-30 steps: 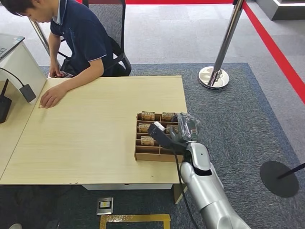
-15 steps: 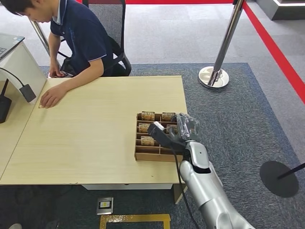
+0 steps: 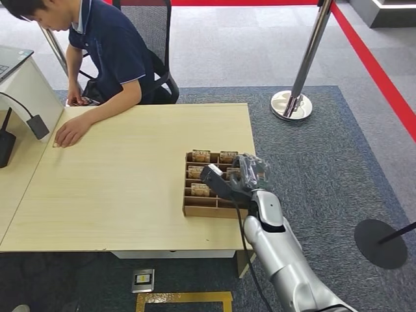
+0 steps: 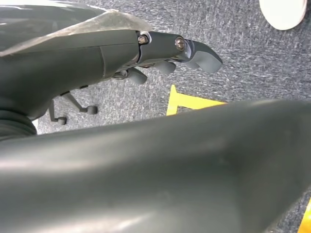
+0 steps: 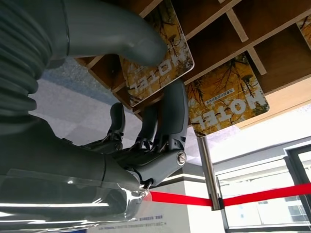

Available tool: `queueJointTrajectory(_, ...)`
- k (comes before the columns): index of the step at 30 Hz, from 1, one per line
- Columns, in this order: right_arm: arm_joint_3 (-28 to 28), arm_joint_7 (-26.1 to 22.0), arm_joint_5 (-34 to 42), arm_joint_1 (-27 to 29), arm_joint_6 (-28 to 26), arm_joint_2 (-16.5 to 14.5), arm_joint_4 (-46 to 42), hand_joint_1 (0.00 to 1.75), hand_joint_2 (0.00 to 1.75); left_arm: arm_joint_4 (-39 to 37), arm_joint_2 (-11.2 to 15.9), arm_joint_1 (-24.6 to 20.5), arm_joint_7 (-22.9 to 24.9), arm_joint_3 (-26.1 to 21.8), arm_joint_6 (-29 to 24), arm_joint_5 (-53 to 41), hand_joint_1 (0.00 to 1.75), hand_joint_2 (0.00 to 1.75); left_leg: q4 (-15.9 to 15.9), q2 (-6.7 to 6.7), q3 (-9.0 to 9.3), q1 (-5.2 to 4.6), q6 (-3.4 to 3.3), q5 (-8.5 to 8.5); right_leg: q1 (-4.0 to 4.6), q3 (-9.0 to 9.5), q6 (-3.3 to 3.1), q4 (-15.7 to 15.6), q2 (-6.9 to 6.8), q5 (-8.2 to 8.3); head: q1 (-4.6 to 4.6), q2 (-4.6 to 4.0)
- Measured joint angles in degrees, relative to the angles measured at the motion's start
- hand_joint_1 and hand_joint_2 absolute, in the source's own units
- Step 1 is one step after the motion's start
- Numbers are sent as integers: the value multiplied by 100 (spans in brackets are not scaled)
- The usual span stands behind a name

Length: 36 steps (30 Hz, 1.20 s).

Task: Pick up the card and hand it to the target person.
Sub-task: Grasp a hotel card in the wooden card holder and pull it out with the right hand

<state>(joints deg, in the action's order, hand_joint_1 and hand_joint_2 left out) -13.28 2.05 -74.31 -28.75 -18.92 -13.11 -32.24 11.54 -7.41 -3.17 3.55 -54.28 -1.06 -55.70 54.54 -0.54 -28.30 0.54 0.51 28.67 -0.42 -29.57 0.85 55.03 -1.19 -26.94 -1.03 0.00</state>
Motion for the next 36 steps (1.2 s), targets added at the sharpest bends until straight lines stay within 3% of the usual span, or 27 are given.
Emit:
queueJointTrajectory(14, 8, -87, 0, -87, -76, -45, 128, 134, 175, 0, 0, -14, 3, -47, -12, -54, 0, 0, 0, 0, 0, 0, 0, 0, 0, 0, 0, 0, 0, 0, 0, 0)
queueJointTrajectory(18, 6, -118, -5, -86, -98, -51, 125, 170, 175, 0, 0, -15, 3, -60, -11, -63, 0, 0, 0, 0, 0, 0, 0, 0, 0, 0, 0, 0, 0, 0, 0, 0)
queueJointTrajectory(23, 1, -208, -19, -26, -92, -76, -50, 175, 175, 0, -2, -18, -20, -99, -10, -77, 0, 0, 0, 0, -1, 0, 0, 0, 0, -1, 0, 0, 0, 0, 1, 0)
queueJointTrajectory(30, -144, -375, -33, 251, 67, -94, -838, 175, 175, 0, -4, -23, -93, -144, 6, -86, 0, 0, 0, 0, -7, 0, 0, 0, 0, -7, -1, 0, 0, -1, 0, 0)
queueJointTrajectory(36, -475, -594, 260, 649, 525, -35, -2164, 175, 175, 0, -14, -22, -202, -183, 56, -123, 0, 0, 0, 0, -10, 0, 0, 1, 0, -10, -1, 0, 0, -1, -1, 0)
